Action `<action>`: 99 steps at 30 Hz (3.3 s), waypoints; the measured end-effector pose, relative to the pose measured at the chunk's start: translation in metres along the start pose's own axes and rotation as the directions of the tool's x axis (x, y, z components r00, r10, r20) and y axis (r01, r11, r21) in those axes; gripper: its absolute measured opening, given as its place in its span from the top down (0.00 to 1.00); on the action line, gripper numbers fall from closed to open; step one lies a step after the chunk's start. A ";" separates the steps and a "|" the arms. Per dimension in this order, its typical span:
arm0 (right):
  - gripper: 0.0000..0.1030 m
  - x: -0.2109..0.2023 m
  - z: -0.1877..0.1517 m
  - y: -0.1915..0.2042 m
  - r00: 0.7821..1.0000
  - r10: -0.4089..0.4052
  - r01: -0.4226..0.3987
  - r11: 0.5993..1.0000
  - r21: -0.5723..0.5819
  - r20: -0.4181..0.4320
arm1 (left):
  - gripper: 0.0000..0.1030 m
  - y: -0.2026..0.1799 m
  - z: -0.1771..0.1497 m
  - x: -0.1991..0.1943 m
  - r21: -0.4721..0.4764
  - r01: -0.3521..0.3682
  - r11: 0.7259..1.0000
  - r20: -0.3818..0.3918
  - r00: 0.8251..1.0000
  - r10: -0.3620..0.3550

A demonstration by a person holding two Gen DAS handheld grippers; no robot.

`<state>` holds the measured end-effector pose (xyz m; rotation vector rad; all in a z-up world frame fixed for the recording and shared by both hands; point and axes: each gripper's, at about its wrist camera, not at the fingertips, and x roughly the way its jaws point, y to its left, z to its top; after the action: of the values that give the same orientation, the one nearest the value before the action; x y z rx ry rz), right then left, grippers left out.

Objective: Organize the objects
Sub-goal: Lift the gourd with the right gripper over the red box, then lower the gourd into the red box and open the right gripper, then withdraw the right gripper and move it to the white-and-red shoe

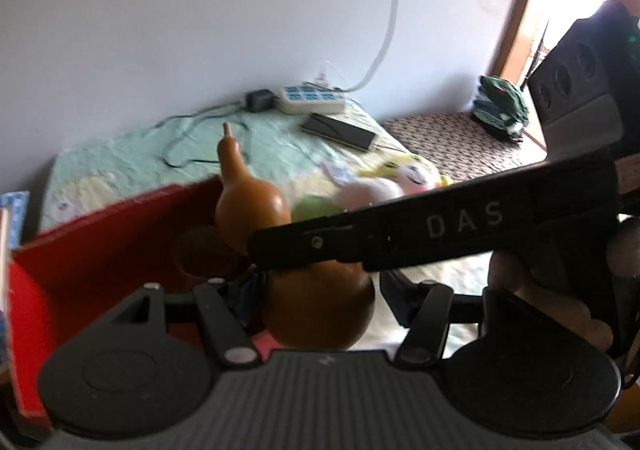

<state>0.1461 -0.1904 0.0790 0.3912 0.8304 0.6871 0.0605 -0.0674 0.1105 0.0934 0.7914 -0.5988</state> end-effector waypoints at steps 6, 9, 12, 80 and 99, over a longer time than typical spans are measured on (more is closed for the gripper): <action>0.71 0.058 0.005 0.003 0.996 -0.052 0.053 0.999 0.005 -0.078 | 0.40 0.067 0.002 0.012 -0.073 0.001 0.997 -0.049 0.999 -0.005; 0.71 0.085 0.001 0.005 0.987 -0.105 0.102 0.994 -0.031 -0.119 | 0.41 0.095 -0.004 0.027 -0.115 0.009 0.993 -0.081 0.997 -0.019; 0.71 0.108 -0.008 0.001 0.974 -0.153 0.147 0.988 -0.048 -0.169 | 0.41 0.117 -0.012 0.046 -0.154 0.023 0.988 -0.121 0.992 -0.042; 0.82 0.173 -0.017 -0.007 0.836 -0.341 0.376 0.927 -0.004 -0.430 | 0.11 0.162 -0.061 0.058 0.027 -0.204 0.979 -0.158 0.966 0.206; 0.79 0.119 -0.041 -0.004 0.900 -0.353 0.376 0.925 0.045 -0.256 | 0.11 0.147 -0.053 0.071 0.040 -0.342 0.939 -0.192 0.920 0.343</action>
<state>0.1730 -0.1090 -0.0134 0.2259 1.1392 0.3475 0.1445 0.0371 0.0038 0.2944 0.9393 -0.2603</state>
